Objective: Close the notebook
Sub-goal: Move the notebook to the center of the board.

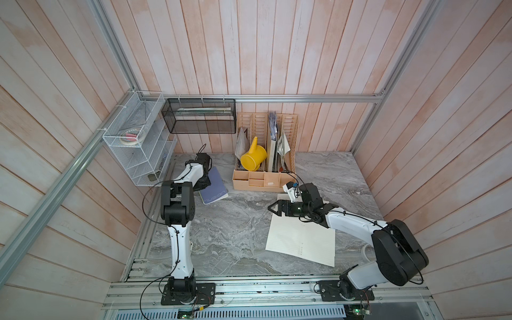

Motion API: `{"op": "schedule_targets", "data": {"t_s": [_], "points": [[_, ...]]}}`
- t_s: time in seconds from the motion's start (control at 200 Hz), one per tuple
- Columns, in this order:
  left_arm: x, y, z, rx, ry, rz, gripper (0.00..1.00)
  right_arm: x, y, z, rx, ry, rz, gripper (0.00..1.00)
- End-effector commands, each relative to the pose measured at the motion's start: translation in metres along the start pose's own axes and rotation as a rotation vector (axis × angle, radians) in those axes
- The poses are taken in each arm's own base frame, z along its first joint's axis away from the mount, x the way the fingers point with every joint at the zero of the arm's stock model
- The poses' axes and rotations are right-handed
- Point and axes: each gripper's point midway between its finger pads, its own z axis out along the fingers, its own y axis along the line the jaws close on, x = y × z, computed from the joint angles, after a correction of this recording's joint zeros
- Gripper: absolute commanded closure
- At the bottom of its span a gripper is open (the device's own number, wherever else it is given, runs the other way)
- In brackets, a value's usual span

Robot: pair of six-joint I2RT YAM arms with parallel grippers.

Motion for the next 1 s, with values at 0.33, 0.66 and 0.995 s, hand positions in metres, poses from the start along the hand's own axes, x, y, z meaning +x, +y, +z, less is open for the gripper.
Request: {"op": "schedule_targets", "data": {"t_s": [0.33, 0.66, 0.995], "points": [[0.056, 0.012, 0.023, 0.001, 0.146, 0.062, 0.82, -0.003, 0.002, -0.003, -0.008, -0.013, -0.006, 0.02], [0.047, 0.023, -0.016, 0.033, 0.057, 0.063, 0.55, -0.007, 0.008, -0.008, -0.023, -0.032, -0.015, 0.02], [0.057, -0.008, -0.084, 0.172, -0.034, 0.118, 0.53, -0.013, 0.017, -0.014, -0.035, -0.040, -0.030, 0.02]]}}
